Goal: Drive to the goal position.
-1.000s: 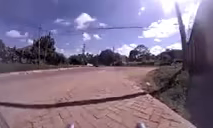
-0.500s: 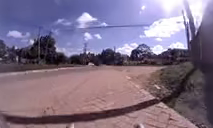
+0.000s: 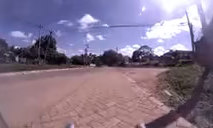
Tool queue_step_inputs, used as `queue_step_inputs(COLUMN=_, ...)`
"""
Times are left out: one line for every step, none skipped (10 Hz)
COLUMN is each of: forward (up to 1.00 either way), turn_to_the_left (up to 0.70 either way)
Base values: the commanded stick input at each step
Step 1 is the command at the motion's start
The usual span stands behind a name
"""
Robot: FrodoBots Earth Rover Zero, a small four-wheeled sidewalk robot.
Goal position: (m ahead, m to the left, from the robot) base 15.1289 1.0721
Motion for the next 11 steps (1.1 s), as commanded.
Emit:
queue_step_inputs(forward=1.0, turn_to_the_left=-0.06)
queue_step_inputs(forward=1.0, turn_to_the_left=-0.03)
queue_step_inputs(forward=1.0, turn_to_the_left=-0.02)
queue_step_inputs(forward=1.0, turn_to_the_left=-0.06)
queue_step_inputs(forward=1.0, turn_to_the_left=-0.2)
queue_step_inputs(forward=1.0, turn_to_the_left=-0.14)
queue_step_inputs(forward=1.0, turn_to_the_left=0.0)
queue_step_inputs(forward=1.0, turn_to_the_left=0.0)
queue_step_inputs(forward=1.0, turn_to_the_left=-0.05)
queue_step_inputs(forward=1.0, turn_to_the_left=0.0)
queue_step_inputs(forward=1.0, turn_to_the_left=-0.16)
